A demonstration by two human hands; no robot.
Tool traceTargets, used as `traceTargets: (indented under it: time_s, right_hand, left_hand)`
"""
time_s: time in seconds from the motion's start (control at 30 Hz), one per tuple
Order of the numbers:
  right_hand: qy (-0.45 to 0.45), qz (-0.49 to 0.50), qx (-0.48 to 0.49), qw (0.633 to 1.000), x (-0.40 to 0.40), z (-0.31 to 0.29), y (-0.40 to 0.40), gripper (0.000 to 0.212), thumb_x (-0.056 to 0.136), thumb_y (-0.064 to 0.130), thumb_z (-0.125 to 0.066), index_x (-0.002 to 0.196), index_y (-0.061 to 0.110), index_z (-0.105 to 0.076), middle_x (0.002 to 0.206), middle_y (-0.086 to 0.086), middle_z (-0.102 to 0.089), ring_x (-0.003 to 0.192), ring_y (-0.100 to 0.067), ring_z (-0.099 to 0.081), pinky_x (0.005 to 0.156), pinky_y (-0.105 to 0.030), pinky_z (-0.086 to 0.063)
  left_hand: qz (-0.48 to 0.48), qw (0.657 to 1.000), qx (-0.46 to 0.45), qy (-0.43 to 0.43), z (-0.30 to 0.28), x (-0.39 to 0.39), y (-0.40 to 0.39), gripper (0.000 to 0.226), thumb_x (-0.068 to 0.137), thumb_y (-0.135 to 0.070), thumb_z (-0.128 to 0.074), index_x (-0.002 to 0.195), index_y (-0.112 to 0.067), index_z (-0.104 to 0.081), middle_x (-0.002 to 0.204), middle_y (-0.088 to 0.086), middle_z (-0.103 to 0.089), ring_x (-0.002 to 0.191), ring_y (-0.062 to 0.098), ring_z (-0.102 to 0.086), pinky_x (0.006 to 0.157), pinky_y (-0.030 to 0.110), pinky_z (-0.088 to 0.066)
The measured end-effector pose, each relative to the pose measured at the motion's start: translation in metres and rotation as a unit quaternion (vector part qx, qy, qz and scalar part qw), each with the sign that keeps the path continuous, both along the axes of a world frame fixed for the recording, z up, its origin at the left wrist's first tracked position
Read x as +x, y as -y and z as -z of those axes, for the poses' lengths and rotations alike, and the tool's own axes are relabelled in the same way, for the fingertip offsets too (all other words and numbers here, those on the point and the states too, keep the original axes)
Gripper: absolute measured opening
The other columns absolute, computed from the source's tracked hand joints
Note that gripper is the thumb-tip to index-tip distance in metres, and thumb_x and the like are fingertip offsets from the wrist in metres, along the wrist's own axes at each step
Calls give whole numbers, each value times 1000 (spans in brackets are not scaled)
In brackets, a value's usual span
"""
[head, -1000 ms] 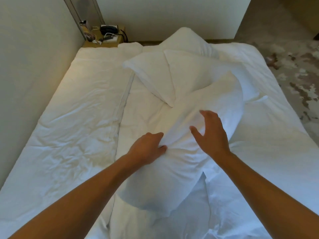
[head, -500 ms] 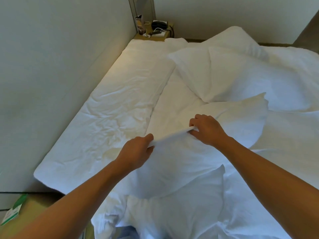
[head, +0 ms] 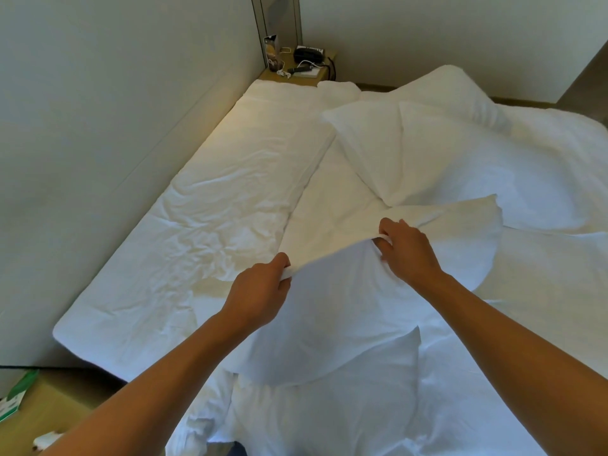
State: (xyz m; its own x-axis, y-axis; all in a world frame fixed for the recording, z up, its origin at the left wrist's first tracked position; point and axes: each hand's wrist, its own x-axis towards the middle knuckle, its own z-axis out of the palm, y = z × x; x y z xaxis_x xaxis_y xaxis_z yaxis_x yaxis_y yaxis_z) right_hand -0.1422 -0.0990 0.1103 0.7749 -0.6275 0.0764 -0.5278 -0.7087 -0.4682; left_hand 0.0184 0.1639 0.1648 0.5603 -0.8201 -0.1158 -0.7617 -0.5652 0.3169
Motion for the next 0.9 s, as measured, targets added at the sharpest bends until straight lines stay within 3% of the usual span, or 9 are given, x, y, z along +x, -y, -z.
traceTargets:
  time_s: [0.07,0.2,0.33,0.43,0.53,0.63,0.73,0.9]
  right_hand:
    - [2,3,22,1000,0,-4,3,28,107,29,-56,83,17,-45,73,-3,-55,66,-27,-60,57,-35,-43]
    - [-6,-17,62,998,2,-8,11,29,106,31,-58,85,13,-47,77,-7,-59,65,-26,-62,63,-44,-54]
    - [5,-14,54,998,3,2,11,18,105,31,-60,97,14,-57,85,-3,-64,73,-24,-62,65,-32,-47]
    - [16,13,29,999,4,8,6,18,107,23,-56,112,10,-68,98,-7,-73,86,-27,-70,76,-33,-54]
    - [45,50,38,997,4,5,-4,23,108,25,-54,103,10,-72,88,-7,-75,78,-24,-70,73,-34,-55]
    - [84,84,36,992,-1,-8,-15,27,108,28,-56,111,9,-75,92,-6,-77,78,-19,-68,76,-28,-53]
    - [115,110,26,987,-9,-34,-24,26,108,30,-55,107,12,-74,83,-3,-75,74,-21,-72,73,-34,-62]
    - [143,145,-4,979,-21,-88,-44,27,108,25,-52,94,13,-72,72,-2,-71,68,-23,-69,69,-42,-61]
  left_hand:
    - [-5,1000,-1,3,-3,3,4,13,105,-31,-49,101,-20,-53,75,-1,-65,59,17,-59,52,29,-44]
    - [-18,1000,0,-13,-10,10,10,13,104,-32,-52,97,-22,-56,73,-5,-64,59,13,-58,50,24,-37]
    - [-56,997,-14,-57,0,7,5,28,105,-31,-47,81,-16,-53,66,-1,-59,55,16,-52,52,29,-36]
    - [-83,992,-28,-86,10,1,1,36,107,-30,-43,75,-14,-48,63,3,-57,55,20,-49,54,32,-36]
    - [-93,991,-44,-88,13,-5,-3,38,107,-32,-42,72,-18,-47,60,0,-55,55,22,-54,54,32,-37]
    - [-103,989,-76,-67,4,0,-4,40,107,-30,-42,67,-28,-41,58,-4,-52,51,13,-51,50,26,-33]
    - [-105,988,-100,-53,-10,11,0,35,107,-31,-43,73,-25,-49,62,-5,-57,57,13,-56,51,28,-38]
    - [-72,985,-157,-19,-53,19,2,33,107,-33,-42,78,-22,-55,65,-4,-59,61,15,-59,51,29,-41]
